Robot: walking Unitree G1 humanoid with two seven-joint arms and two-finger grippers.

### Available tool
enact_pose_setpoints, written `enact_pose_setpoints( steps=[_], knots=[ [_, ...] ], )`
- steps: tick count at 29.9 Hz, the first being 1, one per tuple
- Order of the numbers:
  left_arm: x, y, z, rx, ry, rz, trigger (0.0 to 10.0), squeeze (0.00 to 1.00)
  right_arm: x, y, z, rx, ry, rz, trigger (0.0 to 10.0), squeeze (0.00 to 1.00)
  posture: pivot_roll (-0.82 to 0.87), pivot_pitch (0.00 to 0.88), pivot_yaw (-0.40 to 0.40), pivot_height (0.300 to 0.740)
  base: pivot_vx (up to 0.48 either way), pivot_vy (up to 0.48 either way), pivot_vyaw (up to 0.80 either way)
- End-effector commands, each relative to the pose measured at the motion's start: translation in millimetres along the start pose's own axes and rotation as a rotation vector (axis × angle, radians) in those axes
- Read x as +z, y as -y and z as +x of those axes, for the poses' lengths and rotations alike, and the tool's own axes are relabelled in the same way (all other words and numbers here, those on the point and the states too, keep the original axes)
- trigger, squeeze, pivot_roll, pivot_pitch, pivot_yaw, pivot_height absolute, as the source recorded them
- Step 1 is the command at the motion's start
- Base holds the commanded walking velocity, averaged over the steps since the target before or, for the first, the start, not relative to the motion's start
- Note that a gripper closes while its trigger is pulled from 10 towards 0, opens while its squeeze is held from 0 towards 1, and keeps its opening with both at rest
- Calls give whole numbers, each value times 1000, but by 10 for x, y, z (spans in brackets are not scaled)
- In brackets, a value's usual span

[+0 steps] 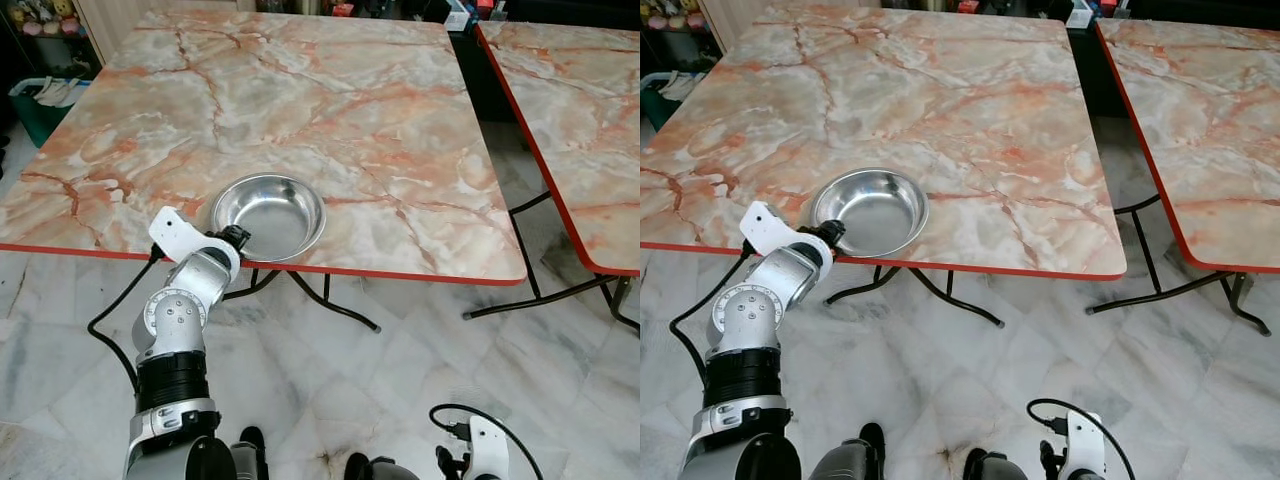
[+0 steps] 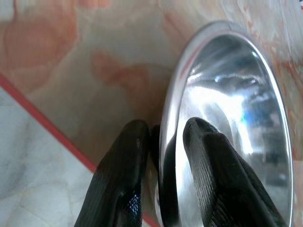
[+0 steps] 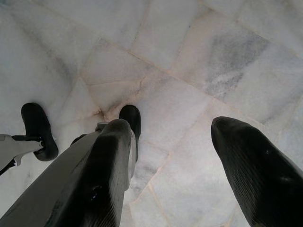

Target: Setting the table

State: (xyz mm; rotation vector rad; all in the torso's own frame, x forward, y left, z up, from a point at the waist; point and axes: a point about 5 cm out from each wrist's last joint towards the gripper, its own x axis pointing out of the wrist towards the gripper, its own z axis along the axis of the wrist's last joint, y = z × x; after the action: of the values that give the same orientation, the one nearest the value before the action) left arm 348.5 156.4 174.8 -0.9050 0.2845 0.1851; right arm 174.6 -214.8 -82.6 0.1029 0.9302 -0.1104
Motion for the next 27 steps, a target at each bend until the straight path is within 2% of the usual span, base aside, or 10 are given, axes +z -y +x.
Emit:
enact_pose_setpoints(
  steps=[1,14,27],
  knots=[
    [26,69,-8,-19,15,3,10000,0,-71,18,-15,-8,-24,8,10000,0,-6,203,-40,740,0,0,0],
    [40,166,17,-39,34,-26,10000,0,-72,17,-15,-8,-23,9,10000,0,-10,200,-38,740,0,0,0],
    [48,179,56,-32,47,-27,10000,0,-72,15,-15,-7,-23,9,10000,0,-9,200,-37,740,0,0,0]
  ],
)
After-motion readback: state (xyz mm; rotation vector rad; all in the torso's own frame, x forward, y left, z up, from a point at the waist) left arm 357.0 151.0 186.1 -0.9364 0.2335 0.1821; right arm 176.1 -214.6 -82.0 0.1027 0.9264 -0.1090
